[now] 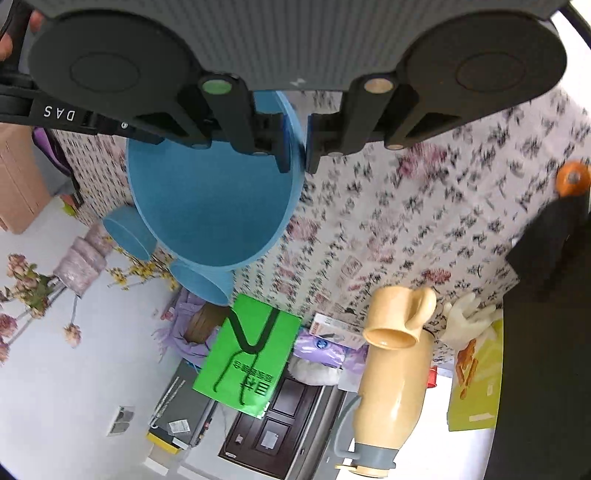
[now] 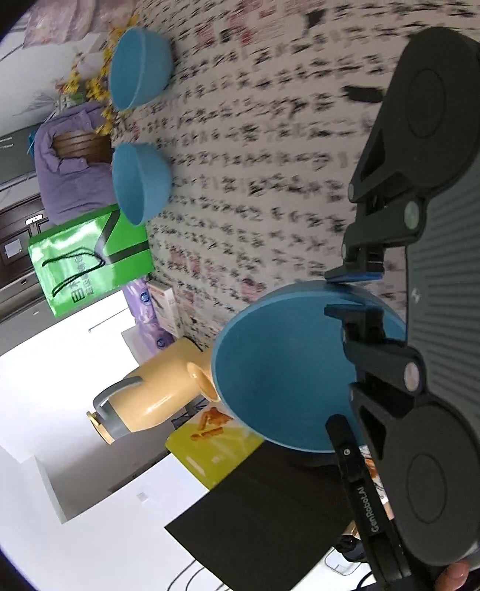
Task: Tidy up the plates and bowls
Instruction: 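Lift the blue bowl with both grippers and carry it across the tablecloth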
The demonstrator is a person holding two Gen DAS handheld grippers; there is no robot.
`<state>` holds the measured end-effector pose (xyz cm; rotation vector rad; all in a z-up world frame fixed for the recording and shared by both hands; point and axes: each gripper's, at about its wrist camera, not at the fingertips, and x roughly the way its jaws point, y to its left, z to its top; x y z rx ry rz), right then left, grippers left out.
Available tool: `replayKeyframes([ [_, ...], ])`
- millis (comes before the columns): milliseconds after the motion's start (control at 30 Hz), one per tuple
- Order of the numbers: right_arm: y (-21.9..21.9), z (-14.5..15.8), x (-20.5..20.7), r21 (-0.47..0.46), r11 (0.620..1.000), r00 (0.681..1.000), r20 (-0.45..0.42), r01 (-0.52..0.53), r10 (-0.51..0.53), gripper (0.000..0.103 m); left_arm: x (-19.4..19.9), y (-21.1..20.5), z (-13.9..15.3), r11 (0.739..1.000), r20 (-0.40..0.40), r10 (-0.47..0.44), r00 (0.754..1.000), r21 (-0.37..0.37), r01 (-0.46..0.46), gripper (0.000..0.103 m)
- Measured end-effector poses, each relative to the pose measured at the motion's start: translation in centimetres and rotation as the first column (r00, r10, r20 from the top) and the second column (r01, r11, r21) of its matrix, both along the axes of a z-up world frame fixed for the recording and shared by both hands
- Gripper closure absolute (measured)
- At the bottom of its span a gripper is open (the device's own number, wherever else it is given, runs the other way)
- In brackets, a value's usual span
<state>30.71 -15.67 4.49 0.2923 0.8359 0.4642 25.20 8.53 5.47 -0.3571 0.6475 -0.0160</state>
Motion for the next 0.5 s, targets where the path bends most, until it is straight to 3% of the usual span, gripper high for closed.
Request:
replayKeyframes([
  [267,-4.2,-2.3,-4.1,-0.001,0.998,0.998,-0.044,0.055,-0.055,0.091,-1.9,-3.4,-2.1,0.998,-0.04,-0.06,0.997,-0.021,0.06,0.094],
  [500,-6.8,-3.7,-4.3,0.01,0.995,0.99,-0.095,0.102,-0.101,0.09,-1.6,-5.4,-3.6,0.996,-0.085,-0.088,0.992,-0.026,0.087,0.094],
])
